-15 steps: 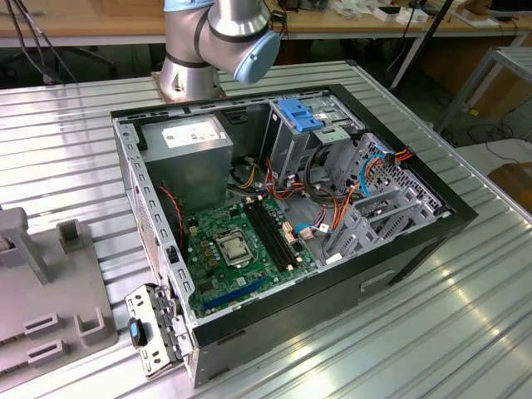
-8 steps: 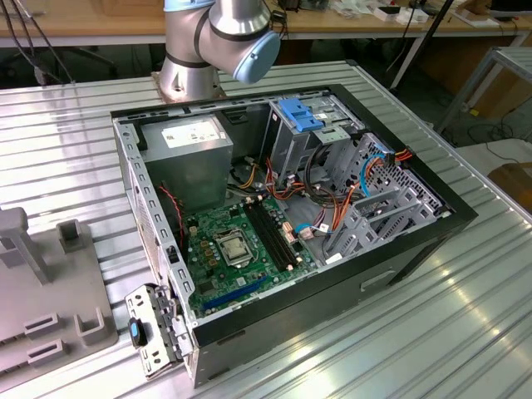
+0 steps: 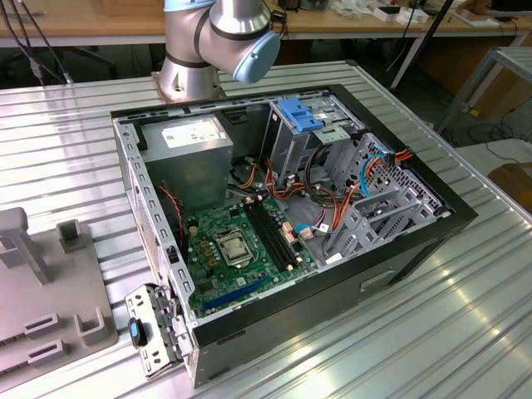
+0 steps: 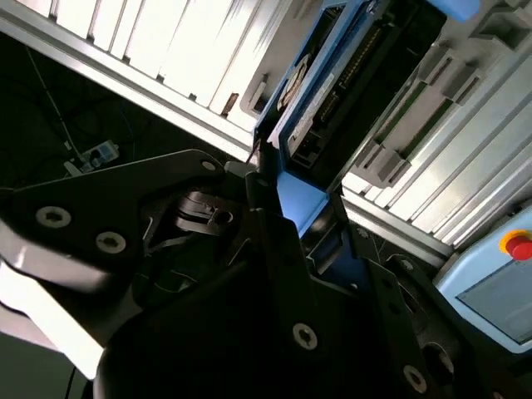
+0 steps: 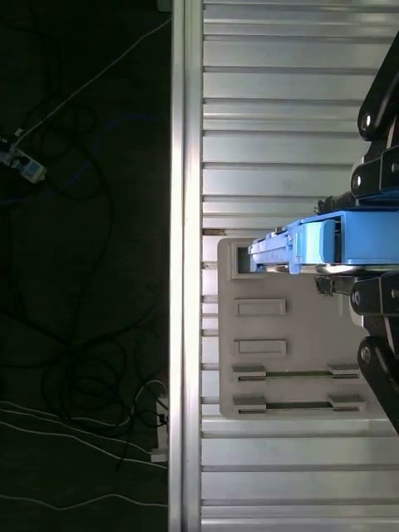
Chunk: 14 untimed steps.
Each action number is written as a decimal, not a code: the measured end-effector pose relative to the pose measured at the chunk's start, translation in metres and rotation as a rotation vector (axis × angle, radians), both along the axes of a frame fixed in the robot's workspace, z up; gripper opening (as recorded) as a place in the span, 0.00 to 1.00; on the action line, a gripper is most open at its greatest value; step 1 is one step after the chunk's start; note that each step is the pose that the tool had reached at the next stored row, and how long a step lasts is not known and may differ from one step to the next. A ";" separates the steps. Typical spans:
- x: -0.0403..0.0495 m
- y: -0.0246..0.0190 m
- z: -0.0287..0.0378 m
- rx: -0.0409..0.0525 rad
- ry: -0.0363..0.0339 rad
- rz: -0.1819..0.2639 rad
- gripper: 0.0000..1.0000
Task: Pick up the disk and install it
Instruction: 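Pick up the disk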
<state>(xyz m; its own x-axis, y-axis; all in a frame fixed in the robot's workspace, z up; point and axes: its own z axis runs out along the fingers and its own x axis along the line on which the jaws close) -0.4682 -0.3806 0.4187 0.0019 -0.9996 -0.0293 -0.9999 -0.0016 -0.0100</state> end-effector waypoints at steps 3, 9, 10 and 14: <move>0.0000 0.0000 0.0151 0.0000 0.0000 0.000 0.37; 0.0000 -0.0001 0.0503 -0.0001 -0.0002 0.000 0.37; 0.0000 0.0000 0.0567 -0.0004 0.0000 0.000 0.37; 0.0000 0.0000 0.0774 -0.0013 0.0000 0.000 0.37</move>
<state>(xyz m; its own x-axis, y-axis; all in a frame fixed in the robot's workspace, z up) -0.4682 -0.3806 0.4961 0.0019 -0.9996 -0.0281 -0.9999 -0.0017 -0.0100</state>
